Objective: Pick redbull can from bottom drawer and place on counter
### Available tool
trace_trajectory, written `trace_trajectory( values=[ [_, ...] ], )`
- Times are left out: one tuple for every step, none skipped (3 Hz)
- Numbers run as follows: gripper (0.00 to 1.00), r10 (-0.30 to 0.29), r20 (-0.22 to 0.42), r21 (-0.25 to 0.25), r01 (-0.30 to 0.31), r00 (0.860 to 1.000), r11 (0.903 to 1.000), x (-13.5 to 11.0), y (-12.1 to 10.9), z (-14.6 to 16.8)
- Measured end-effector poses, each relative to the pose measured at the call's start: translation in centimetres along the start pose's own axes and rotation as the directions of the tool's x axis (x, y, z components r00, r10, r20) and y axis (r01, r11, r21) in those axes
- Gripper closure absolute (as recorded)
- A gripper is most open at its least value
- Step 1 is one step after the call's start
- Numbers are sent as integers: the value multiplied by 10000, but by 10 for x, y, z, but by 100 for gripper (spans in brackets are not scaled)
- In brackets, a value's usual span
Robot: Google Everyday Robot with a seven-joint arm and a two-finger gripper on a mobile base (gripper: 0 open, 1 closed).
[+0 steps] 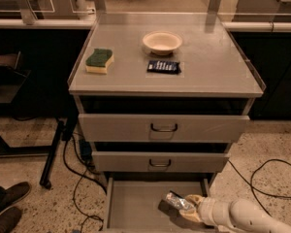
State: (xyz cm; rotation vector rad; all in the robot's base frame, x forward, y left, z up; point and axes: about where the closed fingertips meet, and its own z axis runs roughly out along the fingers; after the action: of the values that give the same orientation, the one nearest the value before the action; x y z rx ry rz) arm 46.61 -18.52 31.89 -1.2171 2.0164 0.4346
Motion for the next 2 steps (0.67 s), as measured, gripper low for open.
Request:
trace_trajectory(
  values=[
    [100, 56, -94, 1109, -45, 9999, 9938, -7, 6, -60],
    [100, 37, -105, 1090, -26, 9999, 9940, -10, 5, -62]
  ],
)
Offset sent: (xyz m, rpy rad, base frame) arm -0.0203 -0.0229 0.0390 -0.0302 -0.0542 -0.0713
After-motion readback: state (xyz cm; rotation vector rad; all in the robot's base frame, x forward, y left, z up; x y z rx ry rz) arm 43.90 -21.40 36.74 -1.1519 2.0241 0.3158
